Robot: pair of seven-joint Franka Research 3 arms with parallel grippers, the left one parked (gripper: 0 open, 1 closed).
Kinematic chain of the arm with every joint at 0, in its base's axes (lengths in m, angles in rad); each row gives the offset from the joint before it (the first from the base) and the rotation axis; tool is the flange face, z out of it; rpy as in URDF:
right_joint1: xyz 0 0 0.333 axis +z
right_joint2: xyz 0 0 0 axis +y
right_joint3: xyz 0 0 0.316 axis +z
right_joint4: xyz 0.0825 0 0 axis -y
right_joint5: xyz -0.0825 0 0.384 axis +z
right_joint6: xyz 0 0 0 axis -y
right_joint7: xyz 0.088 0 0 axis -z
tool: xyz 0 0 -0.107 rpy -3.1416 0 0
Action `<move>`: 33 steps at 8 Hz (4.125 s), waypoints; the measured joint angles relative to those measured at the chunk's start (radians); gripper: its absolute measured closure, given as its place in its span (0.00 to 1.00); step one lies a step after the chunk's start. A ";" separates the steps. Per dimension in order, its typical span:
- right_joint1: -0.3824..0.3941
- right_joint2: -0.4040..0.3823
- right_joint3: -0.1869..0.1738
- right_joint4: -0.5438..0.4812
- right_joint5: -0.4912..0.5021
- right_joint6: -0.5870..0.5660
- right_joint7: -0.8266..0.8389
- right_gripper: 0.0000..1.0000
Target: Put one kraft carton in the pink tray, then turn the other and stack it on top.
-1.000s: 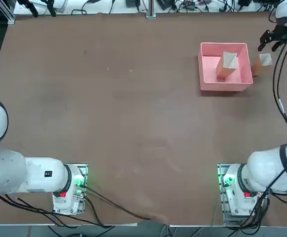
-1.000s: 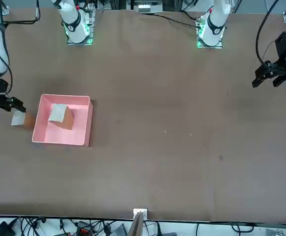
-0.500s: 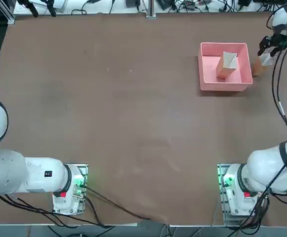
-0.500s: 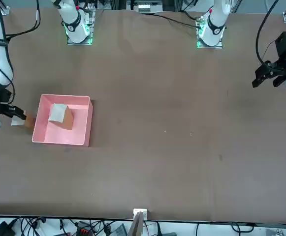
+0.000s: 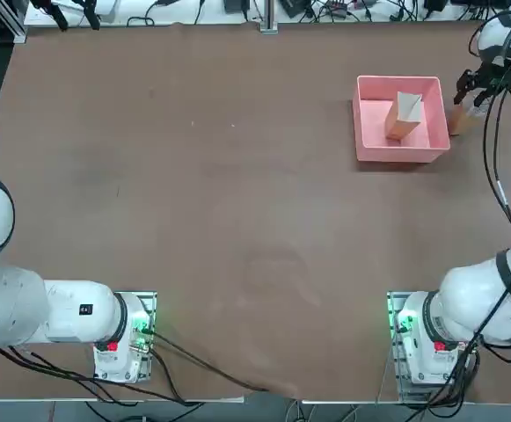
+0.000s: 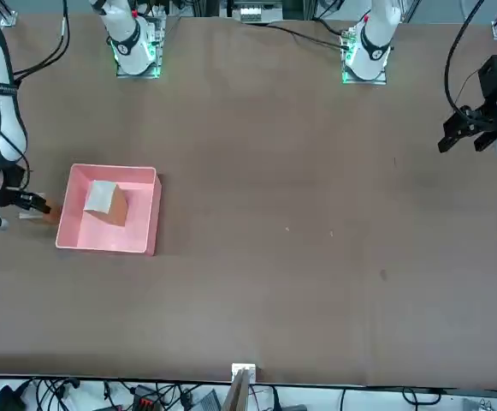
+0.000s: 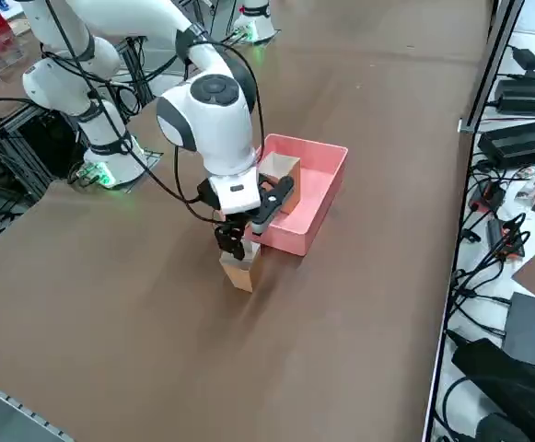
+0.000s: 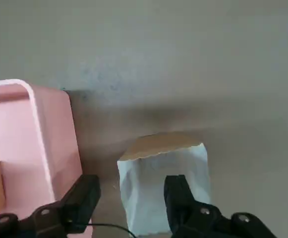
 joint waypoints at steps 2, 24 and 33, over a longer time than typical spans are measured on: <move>0.000 0.011 0.001 0.000 0.000 -0.014 0.008 0.33; 0.387 -0.388 0.040 -0.013 -0.103 -0.452 -0.999 0.99; 0.386 -0.505 0.027 -0.370 -0.105 -0.038 -1.196 0.99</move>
